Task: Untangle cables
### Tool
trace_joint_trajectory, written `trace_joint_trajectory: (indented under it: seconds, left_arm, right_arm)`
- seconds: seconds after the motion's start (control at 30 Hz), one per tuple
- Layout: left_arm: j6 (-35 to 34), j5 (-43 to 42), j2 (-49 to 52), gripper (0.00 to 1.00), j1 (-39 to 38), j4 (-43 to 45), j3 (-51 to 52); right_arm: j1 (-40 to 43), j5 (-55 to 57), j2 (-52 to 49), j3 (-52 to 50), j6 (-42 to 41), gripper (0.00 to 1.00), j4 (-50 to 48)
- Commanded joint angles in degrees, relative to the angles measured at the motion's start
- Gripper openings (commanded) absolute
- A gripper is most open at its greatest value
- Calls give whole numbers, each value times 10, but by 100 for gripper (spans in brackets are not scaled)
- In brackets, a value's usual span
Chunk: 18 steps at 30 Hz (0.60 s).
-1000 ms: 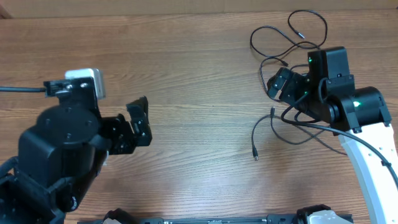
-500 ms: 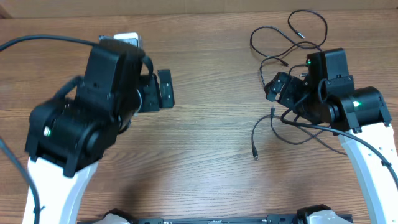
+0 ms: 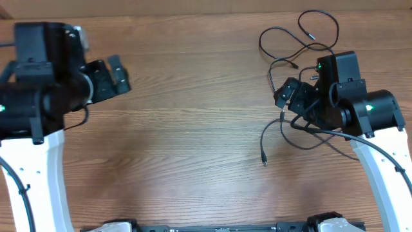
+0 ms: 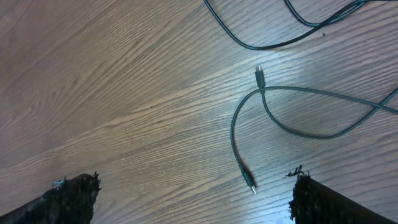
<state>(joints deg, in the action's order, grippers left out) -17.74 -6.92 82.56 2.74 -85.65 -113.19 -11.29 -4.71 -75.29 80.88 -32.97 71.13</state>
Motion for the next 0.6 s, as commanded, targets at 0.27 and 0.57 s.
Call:
trace_joint_trajectory:
  seconds: [0.27,0.57]
  left_arm:
    - [62,-54,-96,99,21,-31,-1]
    - [60,-63,-236,100,21,-75,14]
  right_arm:
    - [1,-3,0,4,3,100,-12]
    - [1,-3,0,4,5,100,-14]
